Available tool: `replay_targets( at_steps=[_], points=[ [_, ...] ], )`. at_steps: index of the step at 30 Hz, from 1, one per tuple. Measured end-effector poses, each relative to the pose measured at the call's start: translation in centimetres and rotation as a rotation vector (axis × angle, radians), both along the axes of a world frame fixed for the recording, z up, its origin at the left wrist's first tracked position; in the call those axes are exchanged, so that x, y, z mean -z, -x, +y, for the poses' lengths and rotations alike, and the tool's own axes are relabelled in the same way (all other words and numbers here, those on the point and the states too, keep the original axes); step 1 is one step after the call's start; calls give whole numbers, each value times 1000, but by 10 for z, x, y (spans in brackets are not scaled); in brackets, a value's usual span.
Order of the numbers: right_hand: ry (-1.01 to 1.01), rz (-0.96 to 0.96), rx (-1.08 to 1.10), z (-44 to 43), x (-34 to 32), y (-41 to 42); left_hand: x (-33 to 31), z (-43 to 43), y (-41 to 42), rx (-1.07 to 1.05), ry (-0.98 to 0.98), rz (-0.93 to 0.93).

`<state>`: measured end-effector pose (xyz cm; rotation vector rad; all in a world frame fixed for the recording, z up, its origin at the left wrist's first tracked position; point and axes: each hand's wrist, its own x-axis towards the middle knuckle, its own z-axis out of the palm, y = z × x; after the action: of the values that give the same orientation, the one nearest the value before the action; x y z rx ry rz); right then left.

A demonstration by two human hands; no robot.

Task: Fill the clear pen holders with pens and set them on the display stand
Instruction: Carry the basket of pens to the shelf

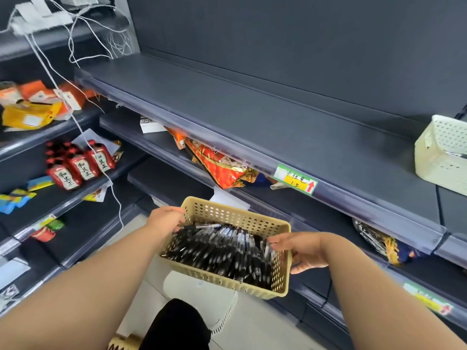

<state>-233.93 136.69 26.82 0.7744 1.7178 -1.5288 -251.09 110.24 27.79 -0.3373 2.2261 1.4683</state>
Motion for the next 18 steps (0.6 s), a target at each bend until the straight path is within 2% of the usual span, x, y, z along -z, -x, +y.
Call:
replay_targets(
  at_steps=[8, 12, 18],
  points=[
    [75, -78, 100, -23, 40, 49, 28, -4, 71, 116, 47, -67],
    [41, -116, 204, -38, 69, 81, 38, -1, 114, 271, 123, -98],
    [-1, -108, 317, -61, 91, 96, 43, -2, 153, 379, 203, -135]
  ],
)
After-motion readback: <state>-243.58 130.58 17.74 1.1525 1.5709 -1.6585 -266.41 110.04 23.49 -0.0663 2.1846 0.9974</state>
